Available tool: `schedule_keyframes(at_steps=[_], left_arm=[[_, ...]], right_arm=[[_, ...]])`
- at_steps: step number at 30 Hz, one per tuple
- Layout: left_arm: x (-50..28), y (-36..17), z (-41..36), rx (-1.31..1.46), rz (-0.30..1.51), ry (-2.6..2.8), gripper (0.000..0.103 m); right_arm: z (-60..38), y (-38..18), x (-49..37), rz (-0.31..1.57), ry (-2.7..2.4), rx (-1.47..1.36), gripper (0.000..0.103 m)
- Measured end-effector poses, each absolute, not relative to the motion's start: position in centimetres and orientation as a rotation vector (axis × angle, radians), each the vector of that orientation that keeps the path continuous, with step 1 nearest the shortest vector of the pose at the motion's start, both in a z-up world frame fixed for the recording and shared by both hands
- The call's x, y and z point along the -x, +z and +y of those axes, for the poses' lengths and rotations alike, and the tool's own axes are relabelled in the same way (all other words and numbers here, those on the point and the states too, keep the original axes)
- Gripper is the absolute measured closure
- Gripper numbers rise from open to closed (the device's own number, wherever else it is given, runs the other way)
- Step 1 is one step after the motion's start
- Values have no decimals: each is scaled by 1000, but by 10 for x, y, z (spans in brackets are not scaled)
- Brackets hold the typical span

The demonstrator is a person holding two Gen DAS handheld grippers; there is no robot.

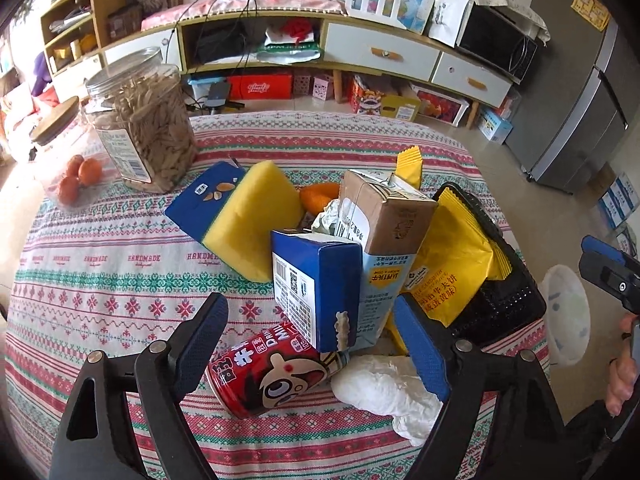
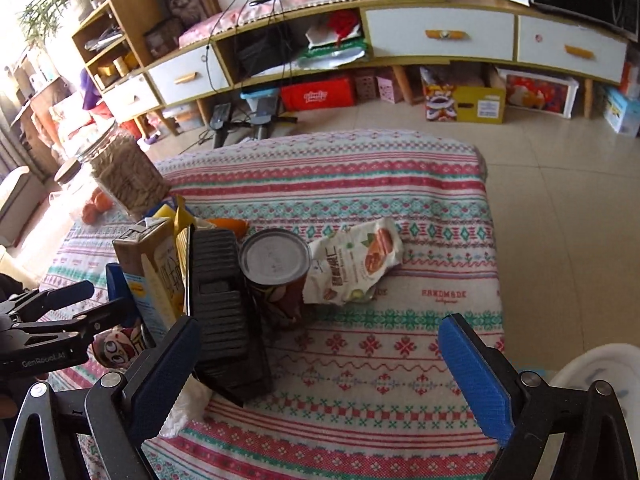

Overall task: Collect trash
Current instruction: 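Grasp the white nut snack packet with the right tool while the left tool grasps the small blue carton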

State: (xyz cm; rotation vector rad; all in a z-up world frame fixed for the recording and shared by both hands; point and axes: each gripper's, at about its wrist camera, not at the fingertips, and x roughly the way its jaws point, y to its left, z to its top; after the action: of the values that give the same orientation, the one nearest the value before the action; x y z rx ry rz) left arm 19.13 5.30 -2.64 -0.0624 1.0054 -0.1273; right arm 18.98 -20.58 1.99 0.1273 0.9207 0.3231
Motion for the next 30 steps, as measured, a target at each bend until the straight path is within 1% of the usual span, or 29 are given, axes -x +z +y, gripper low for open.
schedule_keyframes(at_steps=[1,2,4,5,6,7,8,10,14,16,17,19,20,22,24,26,27,29,30], left_arm=[[-194,-28,52,59,1009,-126,27],[-195,-30,51,50,1010,-124,29],[-196,-32,51,30,1008,-119,44],[-197,-33,52,31,1010,-118,48],[-197,-33,55,46,1014,-124,57],[-197,-34,57,67,1017,-132,68],[-198,-34,59,86,1019,-138,73],[-196,-32,62,95,1013,-128,77],[-193,-26,70,144,997,-122,80],[-192,-23,74,168,991,-125,80],[-191,-22,76,173,987,-125,80],[-190,-20,77,183,984,-124,80],[-189,-20,78,193,984,-124,80],[-188,-18,81,212,978,-124,80],[-187,-16,81,211,971,-122,80],[-184,-17,80,206,968,-121,80],[-184,-18,80,210,969,-124,80],[-184,-18,80,212,968,-125,80],[-183,-18,78,208,965,-123,80]], right_arm=[[-203,18,-193,920,324,-124,4],[-203,17,-195,924,326,-130,4],[-205,9,-203,938,321,-145,4],[-206,5,-209,945,312,-151,4],[-209,1,-214,952,301,-153,4],[-212,-4,-220,960,285,-156,4],[-217,-8,-227,971,268,-165,4],[-228,-20,-241,997,238,-208,5],[-243,-44,-261,1050,203,-303,12],[-244,-55,-266,1080,212,-349,18],[-244,-61,-269,1092,217,-371,20],[-245,-72,-274,1108,215,-405,28],[-245,-76,-277,1116,216,-421,30],[-246,-83,-284,1126,235,-469,40],[-248,-87,-287,1109,251,-510,43],[-249,-86,-289,1098,254,-534,43],[-249,-86,-290,1095,249,-538,45],[-247,-87,-290,1085,244,-527,51],[-244,-88,-291,1079,240,-512,58]])
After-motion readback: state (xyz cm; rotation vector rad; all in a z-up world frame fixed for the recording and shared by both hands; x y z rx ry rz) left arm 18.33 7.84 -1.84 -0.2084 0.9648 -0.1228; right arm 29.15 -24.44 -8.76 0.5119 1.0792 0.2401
